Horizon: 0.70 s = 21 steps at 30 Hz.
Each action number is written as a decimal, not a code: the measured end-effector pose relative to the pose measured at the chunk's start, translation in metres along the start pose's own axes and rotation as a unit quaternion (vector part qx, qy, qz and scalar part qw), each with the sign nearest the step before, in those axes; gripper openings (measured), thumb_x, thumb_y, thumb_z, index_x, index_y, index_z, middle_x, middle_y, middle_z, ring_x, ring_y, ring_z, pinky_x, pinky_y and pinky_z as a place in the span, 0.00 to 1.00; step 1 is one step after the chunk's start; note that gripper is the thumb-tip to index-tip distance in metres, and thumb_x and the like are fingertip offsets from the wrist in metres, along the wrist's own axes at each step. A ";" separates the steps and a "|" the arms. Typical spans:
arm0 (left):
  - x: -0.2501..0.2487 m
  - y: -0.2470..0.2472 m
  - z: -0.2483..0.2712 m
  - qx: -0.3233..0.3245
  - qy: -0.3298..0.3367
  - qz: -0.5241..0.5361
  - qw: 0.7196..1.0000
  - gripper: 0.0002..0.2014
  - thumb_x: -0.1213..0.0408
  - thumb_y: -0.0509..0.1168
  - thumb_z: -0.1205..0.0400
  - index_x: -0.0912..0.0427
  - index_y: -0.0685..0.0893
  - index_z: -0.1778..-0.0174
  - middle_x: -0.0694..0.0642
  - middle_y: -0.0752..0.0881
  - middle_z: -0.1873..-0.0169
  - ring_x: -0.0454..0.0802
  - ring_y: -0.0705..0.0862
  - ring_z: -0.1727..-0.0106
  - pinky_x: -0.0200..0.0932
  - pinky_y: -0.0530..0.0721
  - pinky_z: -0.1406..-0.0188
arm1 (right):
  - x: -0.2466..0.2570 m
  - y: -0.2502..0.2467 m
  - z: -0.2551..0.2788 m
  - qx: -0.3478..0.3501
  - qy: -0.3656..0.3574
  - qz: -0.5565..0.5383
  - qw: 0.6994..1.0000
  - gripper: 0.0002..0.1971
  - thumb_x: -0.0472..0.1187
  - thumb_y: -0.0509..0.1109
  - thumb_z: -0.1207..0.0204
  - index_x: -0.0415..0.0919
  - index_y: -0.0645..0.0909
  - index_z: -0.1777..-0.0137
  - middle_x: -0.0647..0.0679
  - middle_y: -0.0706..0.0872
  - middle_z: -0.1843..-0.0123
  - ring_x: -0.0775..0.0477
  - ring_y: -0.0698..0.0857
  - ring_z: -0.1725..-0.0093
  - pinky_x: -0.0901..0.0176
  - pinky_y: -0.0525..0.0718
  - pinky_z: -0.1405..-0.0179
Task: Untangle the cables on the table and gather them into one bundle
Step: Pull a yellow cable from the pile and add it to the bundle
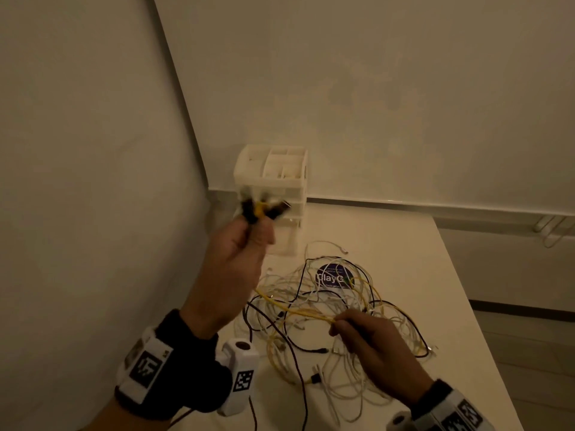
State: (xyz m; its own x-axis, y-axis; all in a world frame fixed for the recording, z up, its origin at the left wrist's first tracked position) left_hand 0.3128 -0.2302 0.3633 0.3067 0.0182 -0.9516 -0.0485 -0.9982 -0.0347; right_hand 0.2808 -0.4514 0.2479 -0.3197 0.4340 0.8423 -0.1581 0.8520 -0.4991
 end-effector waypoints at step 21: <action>0.018 0.022 -0.003 -0.084 0.083 -0.189 0.975 0.04 0.55 0.68 0.19 0.38 0.84 0.56 0.44 0.85 0.71 0.41 0.80 0.70 0.35 0.77 0.72 | 0.041 -0.008 -0.027 -0.055 -0.008 -0.131 0.990 0.13 0.44 0.58 0.14 0.43 0.82 0.56 0.50 0.75 0.73 0.51 0.72 0.73 0.54 0.72 0.71</action>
State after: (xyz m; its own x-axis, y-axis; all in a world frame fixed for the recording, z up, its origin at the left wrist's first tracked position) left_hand 0.3205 -0.2518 0.3467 0.4237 0.3907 -0.8172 0.2498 -0.9176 -0.3091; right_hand 0.2941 -0.4326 0.2919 -0.2960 0.1893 0.9362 -0.1353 0.9620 -0.2373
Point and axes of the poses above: each hand's wrist, its own z-axis away from the middle knuckle, its own y-axis out of the palm, x = y × z, the point moved 1 cm from there along -z, towards the middle knuckle
